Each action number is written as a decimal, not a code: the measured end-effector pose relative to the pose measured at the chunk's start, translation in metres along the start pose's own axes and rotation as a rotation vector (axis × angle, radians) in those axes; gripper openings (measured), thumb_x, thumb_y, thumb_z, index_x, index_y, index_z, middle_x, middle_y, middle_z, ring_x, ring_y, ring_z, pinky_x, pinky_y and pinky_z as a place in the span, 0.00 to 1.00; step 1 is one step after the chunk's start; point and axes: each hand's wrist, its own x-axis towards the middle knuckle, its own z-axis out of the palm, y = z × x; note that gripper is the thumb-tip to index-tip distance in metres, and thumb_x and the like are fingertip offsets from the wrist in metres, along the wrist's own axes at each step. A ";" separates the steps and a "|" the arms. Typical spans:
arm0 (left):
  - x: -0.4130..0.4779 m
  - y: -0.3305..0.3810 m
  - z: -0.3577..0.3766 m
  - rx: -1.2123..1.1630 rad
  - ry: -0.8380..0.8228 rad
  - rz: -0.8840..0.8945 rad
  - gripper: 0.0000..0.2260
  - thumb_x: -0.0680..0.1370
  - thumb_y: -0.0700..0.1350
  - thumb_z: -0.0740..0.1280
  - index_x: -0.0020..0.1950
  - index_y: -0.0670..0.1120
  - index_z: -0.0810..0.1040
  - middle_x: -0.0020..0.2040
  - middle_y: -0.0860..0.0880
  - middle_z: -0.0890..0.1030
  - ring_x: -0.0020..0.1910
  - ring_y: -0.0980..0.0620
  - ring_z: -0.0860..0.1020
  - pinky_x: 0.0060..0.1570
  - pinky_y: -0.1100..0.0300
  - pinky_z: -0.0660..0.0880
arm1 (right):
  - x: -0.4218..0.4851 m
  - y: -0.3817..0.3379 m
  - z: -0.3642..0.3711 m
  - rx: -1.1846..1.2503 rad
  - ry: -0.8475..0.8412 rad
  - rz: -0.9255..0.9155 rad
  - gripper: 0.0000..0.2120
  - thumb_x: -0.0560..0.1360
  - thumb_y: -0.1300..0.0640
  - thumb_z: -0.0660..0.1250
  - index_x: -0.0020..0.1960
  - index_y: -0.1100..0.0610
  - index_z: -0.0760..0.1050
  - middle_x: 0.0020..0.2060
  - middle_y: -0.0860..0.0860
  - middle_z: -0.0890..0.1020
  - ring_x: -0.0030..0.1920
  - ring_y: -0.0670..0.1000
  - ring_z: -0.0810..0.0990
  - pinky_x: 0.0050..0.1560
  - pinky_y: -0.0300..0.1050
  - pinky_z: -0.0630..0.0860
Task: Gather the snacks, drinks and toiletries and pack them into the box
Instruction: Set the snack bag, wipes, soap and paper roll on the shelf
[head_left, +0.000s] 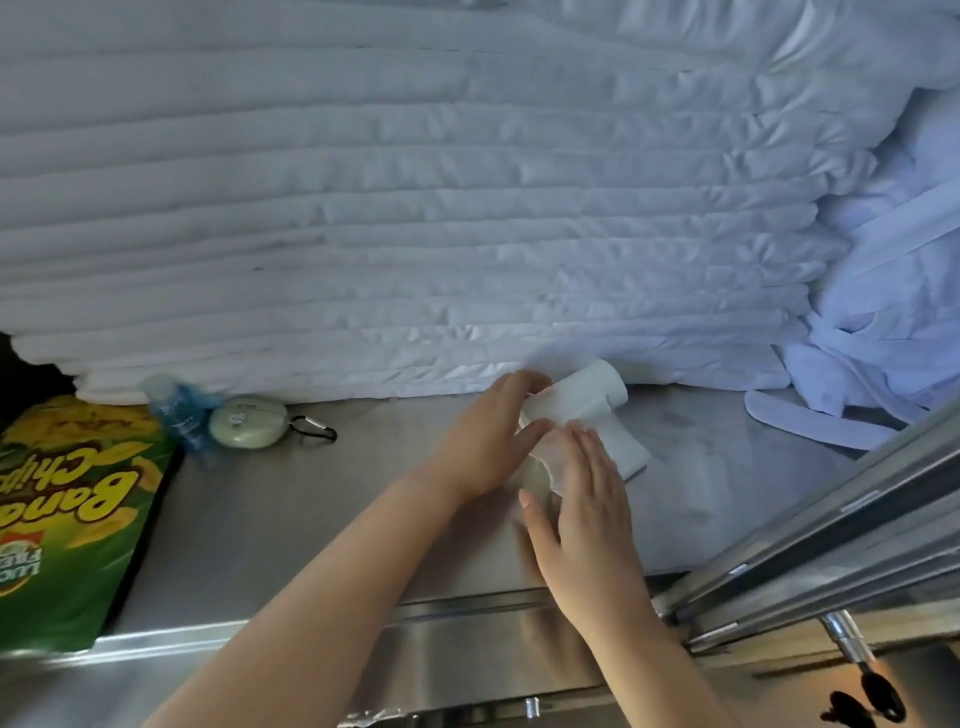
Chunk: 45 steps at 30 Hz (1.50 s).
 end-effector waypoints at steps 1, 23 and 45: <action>-0.007 -0.003 -0.005 -0.001 0.024 -0.016 0.16 0.78 0.44 0.65 0.65 0.47 0.69 0.62 0.51 0.72 0.60 0.57 0.70 0.58 0.62 0.68 | 0.000 -0.003 0.002 0.032 0.012 -0.023 0.28 0.77 0.53 0.64 0.73 0.60 0.61 0.73 0.55 0.61 0.74 0.53 0.57 0.73 0.51 0.55; -0.146 -0.040 -0.067 0.245 0.426 -0.225 0.46 0.75 0.40 0.68 0.71 0.67 0.35 0.69 0.51 0.59 0.57 0.49 0.75 0.52 0.55 0.74 | 0.028 -0.072 0.039 0.428 0.068 -0.395 0.29 0.73 0.46 0.64 0.70 0.56 0.64 0.54 0.49 0.74 0.53 0.46 0.74 0.54 0.35 0.70; -0.140 -0.001 -0.082 0.732 0.340 -0.075 0.25 0.75 0.43 0.63 0.72 0.44 0.66 0.73 0.50 0.65 0.75 0.52 0.56 0.73 0.57 0.53 | 0.057 -0.069 0.017 0.192 0.200 -0.310 0.12 0.73 0.49 0.67 0.39 0.57 0.73 0.38 0.51 0.72 0.41 0.54 0.72 0.39 0.47 0.72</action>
